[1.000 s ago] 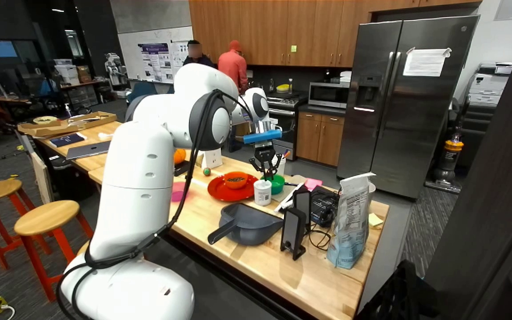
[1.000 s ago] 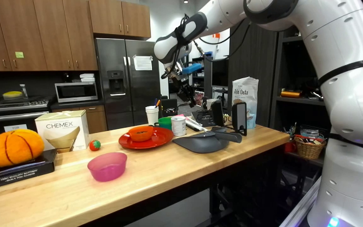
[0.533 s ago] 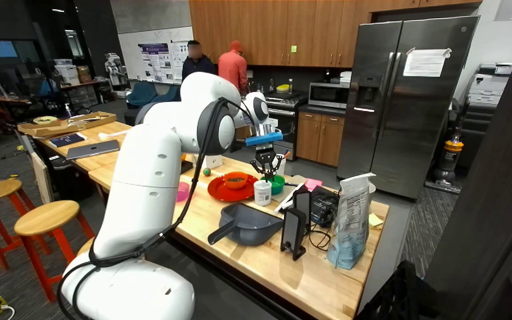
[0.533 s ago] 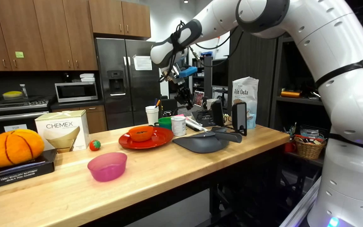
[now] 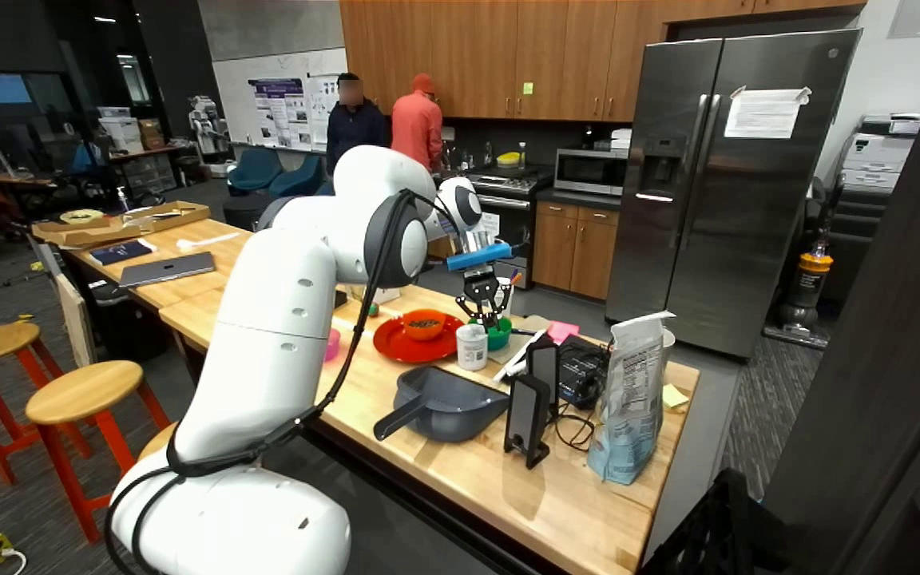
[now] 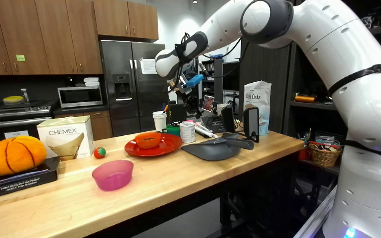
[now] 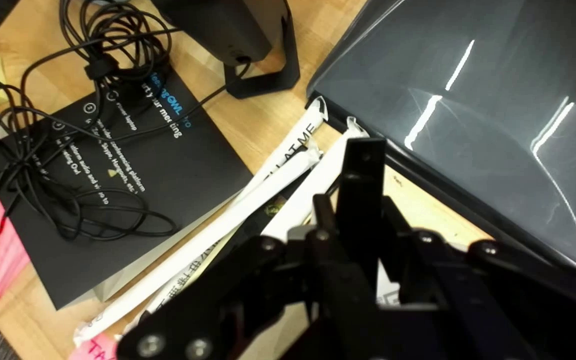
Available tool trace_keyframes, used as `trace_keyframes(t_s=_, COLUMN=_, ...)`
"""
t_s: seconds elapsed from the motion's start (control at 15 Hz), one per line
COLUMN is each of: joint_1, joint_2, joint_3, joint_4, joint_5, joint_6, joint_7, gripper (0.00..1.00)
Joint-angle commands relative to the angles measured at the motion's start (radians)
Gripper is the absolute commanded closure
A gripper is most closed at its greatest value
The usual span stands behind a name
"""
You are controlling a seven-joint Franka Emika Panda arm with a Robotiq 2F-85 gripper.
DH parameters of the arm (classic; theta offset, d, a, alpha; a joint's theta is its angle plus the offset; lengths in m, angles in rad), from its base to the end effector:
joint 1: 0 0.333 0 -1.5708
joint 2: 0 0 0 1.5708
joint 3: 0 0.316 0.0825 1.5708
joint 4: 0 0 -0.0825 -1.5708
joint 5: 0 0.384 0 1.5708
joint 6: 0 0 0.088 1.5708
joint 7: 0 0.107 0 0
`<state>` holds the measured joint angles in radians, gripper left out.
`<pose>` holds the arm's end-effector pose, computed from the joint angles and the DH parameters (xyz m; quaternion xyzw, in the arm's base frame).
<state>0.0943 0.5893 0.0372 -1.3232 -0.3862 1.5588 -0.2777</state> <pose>0.6817 0.0439 0.3749 0.9418 0.2263 -0.1853 0.1657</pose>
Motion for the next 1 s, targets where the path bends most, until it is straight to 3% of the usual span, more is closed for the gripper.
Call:
trace_keyframes(t_s=0.0, joint_1=0.004, joint_2=0.052, joint_3=-0.008, joint_4=0.076, joint_5=-0.025, joint_6=-0.016, joint_7=-0.033, gripper=0.94)
trace_keyframes(t_s=0.93, joint_1=0.017, joint_2=0.168, joint_3=-0.013, joint_4=0.195, joint_5=-0.030, joint_6=-0.072, joint_7=-0.106, gripper=0.94)
